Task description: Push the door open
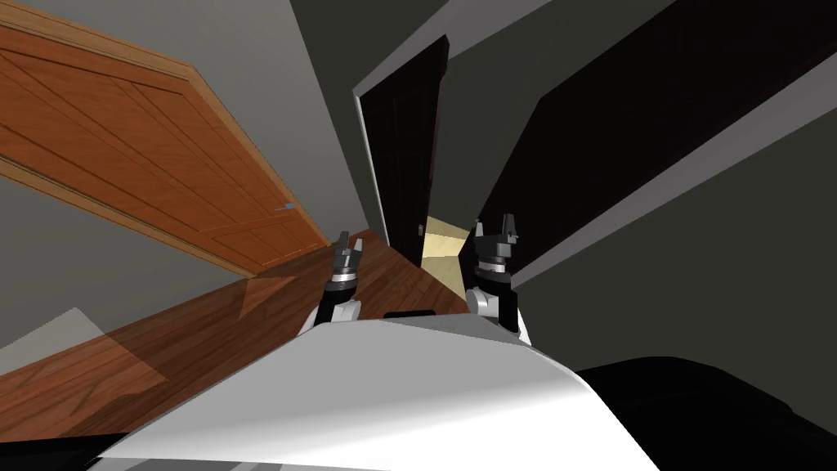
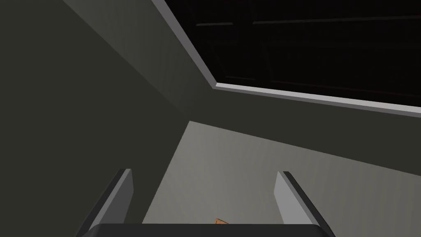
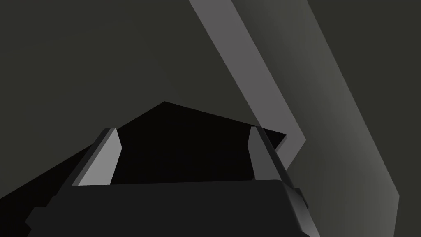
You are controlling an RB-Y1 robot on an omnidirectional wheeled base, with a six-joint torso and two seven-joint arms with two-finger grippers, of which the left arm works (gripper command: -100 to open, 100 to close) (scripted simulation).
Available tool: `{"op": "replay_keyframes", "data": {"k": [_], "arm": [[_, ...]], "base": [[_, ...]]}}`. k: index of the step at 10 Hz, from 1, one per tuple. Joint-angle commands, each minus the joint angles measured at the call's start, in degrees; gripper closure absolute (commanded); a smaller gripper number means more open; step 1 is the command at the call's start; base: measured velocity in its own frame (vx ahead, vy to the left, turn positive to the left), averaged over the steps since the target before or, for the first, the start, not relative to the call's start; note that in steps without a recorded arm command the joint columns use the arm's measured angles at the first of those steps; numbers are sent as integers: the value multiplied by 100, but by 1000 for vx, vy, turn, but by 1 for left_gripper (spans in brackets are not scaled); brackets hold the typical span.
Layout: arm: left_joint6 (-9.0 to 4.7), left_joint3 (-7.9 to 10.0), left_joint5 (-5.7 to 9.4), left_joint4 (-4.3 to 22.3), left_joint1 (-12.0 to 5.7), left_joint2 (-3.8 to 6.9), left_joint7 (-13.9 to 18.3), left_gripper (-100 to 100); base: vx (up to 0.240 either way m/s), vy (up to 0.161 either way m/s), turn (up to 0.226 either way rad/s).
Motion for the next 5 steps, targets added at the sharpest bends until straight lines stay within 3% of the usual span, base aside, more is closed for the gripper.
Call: {"op": "replay_keyframes", "data": {"k": [1,5], "arm": [[-11,-45,-4,161,-56,23,2,-100],[-109,-165,-9,641,-178,77,14,-100]], "base": [[103,14,-60],[96,15,-74]]}}
